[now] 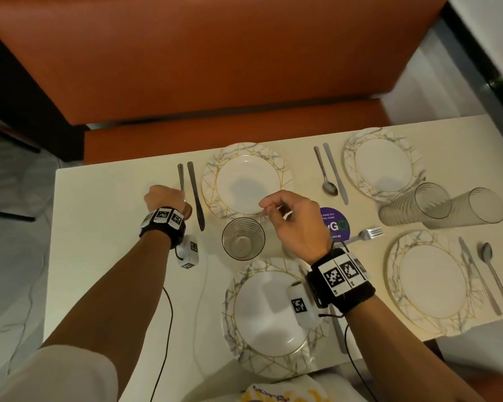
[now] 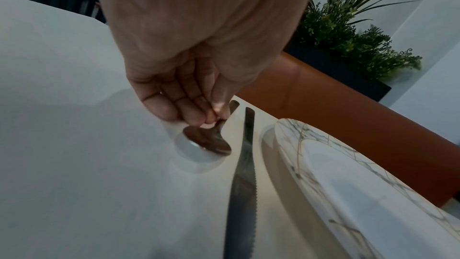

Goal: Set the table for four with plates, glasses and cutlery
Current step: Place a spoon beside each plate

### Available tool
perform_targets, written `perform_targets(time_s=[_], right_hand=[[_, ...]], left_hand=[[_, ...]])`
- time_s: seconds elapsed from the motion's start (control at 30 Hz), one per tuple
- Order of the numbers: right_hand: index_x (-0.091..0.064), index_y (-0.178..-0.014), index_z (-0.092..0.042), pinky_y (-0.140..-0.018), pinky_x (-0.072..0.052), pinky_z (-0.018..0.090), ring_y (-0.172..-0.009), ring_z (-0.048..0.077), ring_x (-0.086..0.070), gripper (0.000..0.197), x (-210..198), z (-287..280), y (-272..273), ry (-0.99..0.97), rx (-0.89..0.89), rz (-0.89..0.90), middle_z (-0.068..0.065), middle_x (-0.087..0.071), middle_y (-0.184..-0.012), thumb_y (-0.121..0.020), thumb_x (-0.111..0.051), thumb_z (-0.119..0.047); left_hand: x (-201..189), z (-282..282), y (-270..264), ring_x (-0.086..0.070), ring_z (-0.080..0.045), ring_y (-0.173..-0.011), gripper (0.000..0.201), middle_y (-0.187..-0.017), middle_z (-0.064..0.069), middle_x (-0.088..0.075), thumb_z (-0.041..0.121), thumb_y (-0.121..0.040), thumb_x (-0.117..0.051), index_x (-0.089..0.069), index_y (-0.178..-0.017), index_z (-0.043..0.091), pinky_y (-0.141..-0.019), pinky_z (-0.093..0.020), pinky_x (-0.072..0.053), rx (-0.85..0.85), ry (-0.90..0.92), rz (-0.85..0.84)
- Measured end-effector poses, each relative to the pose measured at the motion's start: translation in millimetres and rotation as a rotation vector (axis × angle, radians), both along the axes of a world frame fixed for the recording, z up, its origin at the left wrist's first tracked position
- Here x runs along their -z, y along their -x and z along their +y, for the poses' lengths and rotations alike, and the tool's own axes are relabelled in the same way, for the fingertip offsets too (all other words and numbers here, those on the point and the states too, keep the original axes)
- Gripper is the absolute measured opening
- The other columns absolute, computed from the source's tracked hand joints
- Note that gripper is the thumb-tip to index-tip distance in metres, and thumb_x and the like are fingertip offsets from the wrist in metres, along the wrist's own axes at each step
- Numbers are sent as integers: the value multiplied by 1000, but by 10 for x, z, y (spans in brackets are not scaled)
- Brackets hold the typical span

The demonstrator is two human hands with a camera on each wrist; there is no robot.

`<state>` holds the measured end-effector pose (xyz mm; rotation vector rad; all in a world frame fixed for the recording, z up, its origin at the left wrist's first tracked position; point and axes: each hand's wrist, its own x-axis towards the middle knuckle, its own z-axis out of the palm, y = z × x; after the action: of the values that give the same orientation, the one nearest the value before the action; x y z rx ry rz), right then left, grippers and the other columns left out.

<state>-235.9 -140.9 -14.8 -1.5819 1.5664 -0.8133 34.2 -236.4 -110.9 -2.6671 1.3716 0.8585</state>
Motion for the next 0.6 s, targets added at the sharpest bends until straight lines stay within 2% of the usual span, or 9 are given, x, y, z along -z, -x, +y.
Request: perform_targets(time_s=[0.07,0.13,0.2,0.27,0.37,0.47,0.53,0.6], right_hand=[[-75,-97,-21,-65,-53,24,-74,13,-66,16,-21,6,65,17,14,-7,-8,-74,-85,-94,-64,-10],[-75,-98,-20,-65,-52,22,-74,10,-65,17,-57,17,159,29,41,-9,-7,-74,-86,-94,-63,-9],[-75,-99,-18,-65,-49,18,-74,7,-64,16,-98,28,286,46,69,-12,-6,-74,-88,-94,-62,-9],[-75,-99,-18,-66,-49,19,-76,6,-64,17,-141,43,447,67,99,-7,-7,-74,-89,-94,-62,-10],[-76,-98,-18,-68,-56,27,-77,7,-66,19,-188,74,749,77,152,-6,-6,-74,-89,-93,-61,-8],[-75,-97,-22,-78,-59,34,-84,11,-70,20,-145,122,1112,85,203,-13,-5,-75,-93,-91,-61,-8],[-74,-97,-22,-83,-58,33,-89,10,-70,20,-78,156,1365,82,238,-11,-5,-76,-96,-91,-61,-8],[-75,-99,-17,-79,-57,28,-86,11,-69,18,14,198,1649,73,257,22,-2,-75,-92,-92,-62,-6]], left_hand=[[-75,30,31,-69,-35,-108,23,-111,-16,-74,18,-98,-65,-76,-104,-1,-96,-40,-57,-27,54,16],[-161,54,56,-70,-38,-107,24,-110,-18,-75,18,-99,-62,-77,-103,-1,-91,-39,-56,-105,159,54],[-311,77,121,-68,-40,-110,25,-116,-18,-74,18,-100,-58,-77,-110,5,-89,-40,-55,-167,264,112],[-523,111,225,-68,-39,-111,26,-119,-15,-74,20,-101,-55,-77,-114,15,-84,-38,-53,-178,336,141],[-831,133,448,-68,-35,-109,26,-115,-11,-75,23,-100,-55,-76,-115,18,-83,-35,-50,-106,436,164],[-1136,178,759,-68,-23,-96,23,-106,-3,-74,26,-99,-58,-76,-111,19,-81,-28,-47,0,570,212],[-1336,237,1042,-67,-15,-92,20,-100,5,-73,28,-98,-60,-77,-106,20,-80,-25,-46,83,668,271],[-1515,343,1422,-66,-9,-90,17,-99,9,-74,29,-98,-61,-77,-104,23,-76,-18,-45,167,717,315]])
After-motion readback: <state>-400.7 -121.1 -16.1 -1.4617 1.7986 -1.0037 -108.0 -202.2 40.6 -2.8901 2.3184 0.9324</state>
